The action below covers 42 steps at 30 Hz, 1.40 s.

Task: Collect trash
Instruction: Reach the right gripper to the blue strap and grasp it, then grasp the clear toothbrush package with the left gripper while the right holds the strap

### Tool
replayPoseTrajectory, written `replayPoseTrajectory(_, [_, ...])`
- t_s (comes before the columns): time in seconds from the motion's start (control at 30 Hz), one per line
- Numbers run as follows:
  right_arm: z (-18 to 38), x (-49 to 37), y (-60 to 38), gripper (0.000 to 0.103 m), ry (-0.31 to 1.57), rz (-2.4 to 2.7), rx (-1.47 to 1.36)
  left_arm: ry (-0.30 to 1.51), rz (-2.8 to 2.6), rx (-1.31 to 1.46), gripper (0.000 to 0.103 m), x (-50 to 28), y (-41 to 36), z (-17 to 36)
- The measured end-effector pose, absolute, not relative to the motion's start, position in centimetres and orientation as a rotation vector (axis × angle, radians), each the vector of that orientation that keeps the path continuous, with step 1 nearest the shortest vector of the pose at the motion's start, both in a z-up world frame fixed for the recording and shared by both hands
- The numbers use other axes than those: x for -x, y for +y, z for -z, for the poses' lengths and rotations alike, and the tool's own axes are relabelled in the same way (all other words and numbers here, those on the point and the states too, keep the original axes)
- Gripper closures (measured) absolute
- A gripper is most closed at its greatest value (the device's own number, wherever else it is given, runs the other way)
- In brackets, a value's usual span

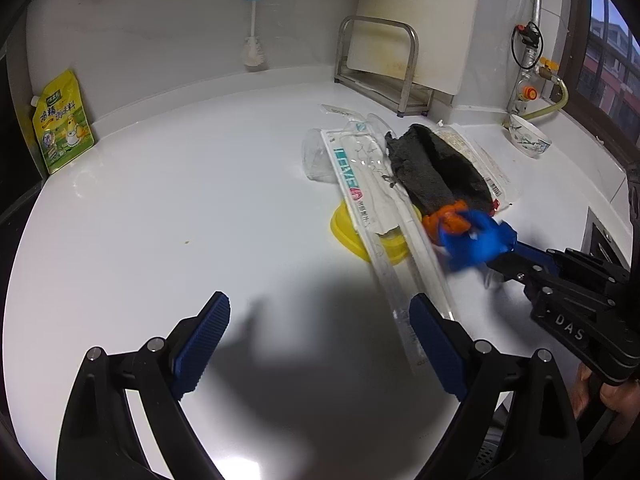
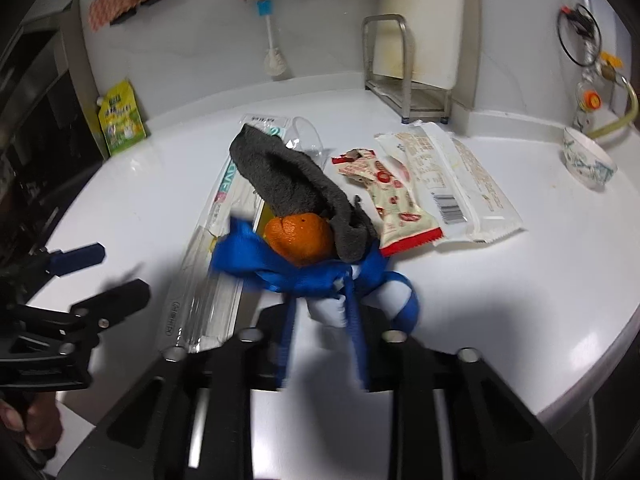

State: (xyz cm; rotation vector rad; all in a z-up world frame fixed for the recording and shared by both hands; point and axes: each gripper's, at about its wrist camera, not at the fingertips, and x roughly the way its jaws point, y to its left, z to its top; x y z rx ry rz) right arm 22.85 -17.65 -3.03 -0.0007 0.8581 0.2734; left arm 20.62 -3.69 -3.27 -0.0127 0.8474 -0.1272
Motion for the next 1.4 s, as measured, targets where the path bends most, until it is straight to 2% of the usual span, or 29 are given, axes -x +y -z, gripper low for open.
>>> replayPoseTrajectory(0.63, [0.8, -18.6, -26.8, 0.084, 0.728, -0.196, -0.316, 0.869, 0.121, -0.043, 0.012, -22.7, -9.2, 4.4])
replayPoseTrajectory(0.93, [0.5, -17.9, -28.0, 0.084, 0.705, -0.207, -0.373, 0.917, 0.054, -0.052, 0.013, -25.1, -9.9, 6.0])
replayPoseTrajectory(1.07, [0.4, -17.9, -28.0, 0.084, 0.703, -0.212, -0.380, 0.919, 0.045, -0.049, 0.023, -25.4, -10.0, 6.0])
replayPoseTrajectory(1.17, [0.4, -17.8, -27.9, 0.084, 0.700, -0.217, -0.379, 0.922, 0.060, -0.050, 0.037, -25.5, -10.2, 6.0])
replayPoseTrajectory(1.23, [0.4, -17.8, -27.8, 0.084, 0.699, -0.220, -0.376, 0.916, 0.069, -0.051, 0.050, -25.4, -10.3, 5.9])
replayPoseTrajectory(1.4, [0.4, -17.8, -27.6, 0.084, 0.701, -0.227, -0.371, 0.904, 0.074, -0.062, 0.051, -24.9, -10.4, 5.8])
